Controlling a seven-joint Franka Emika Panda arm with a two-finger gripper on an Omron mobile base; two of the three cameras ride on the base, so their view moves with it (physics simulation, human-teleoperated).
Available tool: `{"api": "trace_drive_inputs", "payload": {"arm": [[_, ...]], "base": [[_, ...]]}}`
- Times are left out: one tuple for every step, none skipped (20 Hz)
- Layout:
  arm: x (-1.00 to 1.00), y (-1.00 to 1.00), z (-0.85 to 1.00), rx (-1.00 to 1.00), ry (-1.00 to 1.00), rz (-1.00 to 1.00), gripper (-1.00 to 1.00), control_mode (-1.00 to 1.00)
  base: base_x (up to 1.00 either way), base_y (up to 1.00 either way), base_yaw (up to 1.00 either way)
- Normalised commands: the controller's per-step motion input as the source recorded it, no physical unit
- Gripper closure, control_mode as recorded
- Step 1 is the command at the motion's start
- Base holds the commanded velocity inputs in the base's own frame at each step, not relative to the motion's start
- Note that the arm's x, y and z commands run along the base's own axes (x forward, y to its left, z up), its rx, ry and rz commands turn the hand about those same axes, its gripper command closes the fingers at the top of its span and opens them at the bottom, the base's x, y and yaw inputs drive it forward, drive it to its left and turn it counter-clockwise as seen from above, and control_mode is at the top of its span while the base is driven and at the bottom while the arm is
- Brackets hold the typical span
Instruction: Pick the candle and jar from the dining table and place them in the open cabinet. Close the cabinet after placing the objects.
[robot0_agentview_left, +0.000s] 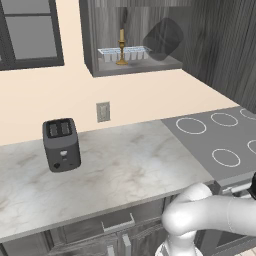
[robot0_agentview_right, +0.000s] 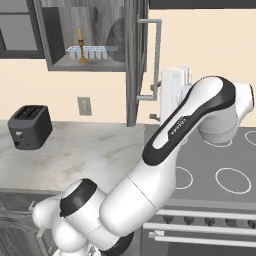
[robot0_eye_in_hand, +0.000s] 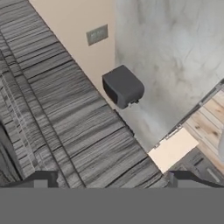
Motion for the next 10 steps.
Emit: {"api": "trace_drive_inputs", "payload": {"arm": [[0.06, 0.34, 0.29, 0.00, 0.10, 0.01, -1.00, -1.00], [0.01, 0.31, 0.34, 0.00, 0.13, 0.02, -1.00, -1.00], [0.00, 0.31, 0.43, 0.00, 0.15, 0.03, -1.00, -1.00], [0.00, 0.30, 0.44, 0.00, 0.17, 0.03, -1.00, -1.00], [0.00, 0.36, 0.50, 0.00, 0.14, 0.03, -1.00, -1.00], [0.00, 0.41, 0.48, 0.00, 0.20, 0.04, -1.00, -1.00], [0.00, 0.50, 0.44, 0.00, 0.19, 0.05, -1.00, -1.00], [0.00, 0.61, 0.44, 0.00, 0.16, 0.03, -1.00, -1.00], [0.00, 0.69, 0.41, 0.00, 0.16, 0.02, -1.00, -1.00], [0.00, 0.80, 0.36, 0.00, 0.14, 0.00, -1.00, -1.00]], "base": [[0.00, 0.00, 0.00], [0.00, 0.00, 0.00], [0.00, 0.00, 0.00], [0.00, 0.00, 0.00], [0.00, 0.00, 0.00], [0.00, 0.00, 0.00], [0.00, 0.00, 0.00], [0.00, 0.00, 0.00], [0.00, 0.00, 0.00], [0.00, 0.00, 0.00]]}}
